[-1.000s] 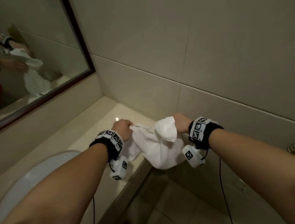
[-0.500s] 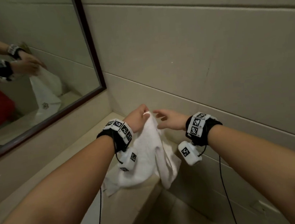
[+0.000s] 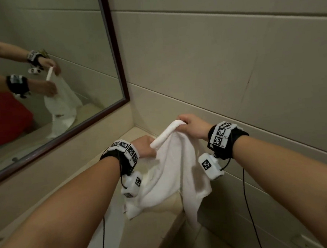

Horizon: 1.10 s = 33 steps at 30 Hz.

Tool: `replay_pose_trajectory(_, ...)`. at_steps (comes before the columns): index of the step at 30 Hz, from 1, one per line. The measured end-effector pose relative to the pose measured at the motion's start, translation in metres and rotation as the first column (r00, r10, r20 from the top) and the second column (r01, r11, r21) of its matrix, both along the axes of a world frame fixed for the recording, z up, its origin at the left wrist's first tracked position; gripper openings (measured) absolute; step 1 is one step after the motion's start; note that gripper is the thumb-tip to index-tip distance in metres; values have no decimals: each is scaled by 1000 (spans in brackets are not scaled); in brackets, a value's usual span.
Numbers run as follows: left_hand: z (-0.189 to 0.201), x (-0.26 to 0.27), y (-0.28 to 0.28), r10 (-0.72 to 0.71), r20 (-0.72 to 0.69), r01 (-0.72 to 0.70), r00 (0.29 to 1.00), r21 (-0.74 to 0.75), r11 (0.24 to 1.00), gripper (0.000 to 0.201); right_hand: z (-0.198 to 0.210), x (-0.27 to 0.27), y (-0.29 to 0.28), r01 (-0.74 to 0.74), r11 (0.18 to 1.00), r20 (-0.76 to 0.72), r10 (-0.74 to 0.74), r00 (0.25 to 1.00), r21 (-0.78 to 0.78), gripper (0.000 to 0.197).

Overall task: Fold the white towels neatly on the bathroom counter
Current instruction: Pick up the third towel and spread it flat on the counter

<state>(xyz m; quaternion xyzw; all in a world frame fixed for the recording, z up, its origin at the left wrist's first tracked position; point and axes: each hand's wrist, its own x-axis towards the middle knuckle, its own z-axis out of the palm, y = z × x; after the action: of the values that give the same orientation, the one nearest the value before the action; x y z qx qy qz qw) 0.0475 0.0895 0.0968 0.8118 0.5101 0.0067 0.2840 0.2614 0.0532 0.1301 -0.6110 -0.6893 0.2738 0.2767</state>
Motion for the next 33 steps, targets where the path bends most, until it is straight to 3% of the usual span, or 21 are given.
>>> replay_pose_trajectory(8,-34,-23,14,202,-34,-200,979,71,977,6,5,14,-10,-4,999,-45,2,999,-53,5)
replay_pose_trajectory(10,-35,-27,20,233,-63,-225,970,118,967,14,6,13,-11,-18,996,-57,13,998,-90,7)
replay_pose_trajectory(15,-30,-56,29,419,-100,-394,902,205,896,9,15,2,-10,-61,988,-61,53,997,-140,5)
replay_pose_trajectory(18,-23,-81,34,537,-24,-508,844,287,812,7,19,-13,-6,-113,983,-26,111,994,-148,4)
replay_pose_trajectory(24,16,-113,54,671,129,-661,730,385,644,17,16,-47,13,-140,974,-53,133,990,-176,21)
replay_pose_trajectory(27,34,-114,69,667,263,-699,697,455,551,20,17,-57,20,-128,977,-85,115,990,-170,11)
replay_pose_trajectory(29,39,-113,80,646,303,-701,700,464,542,16,12,-61,28,-97,979,-113,77,991,-177,10)
replay_pose_trajectory(33,20,-101,109,613,368,-715,699,362,598,16,-8,-55,41,-16,972,-71,-1,998,-233,12)
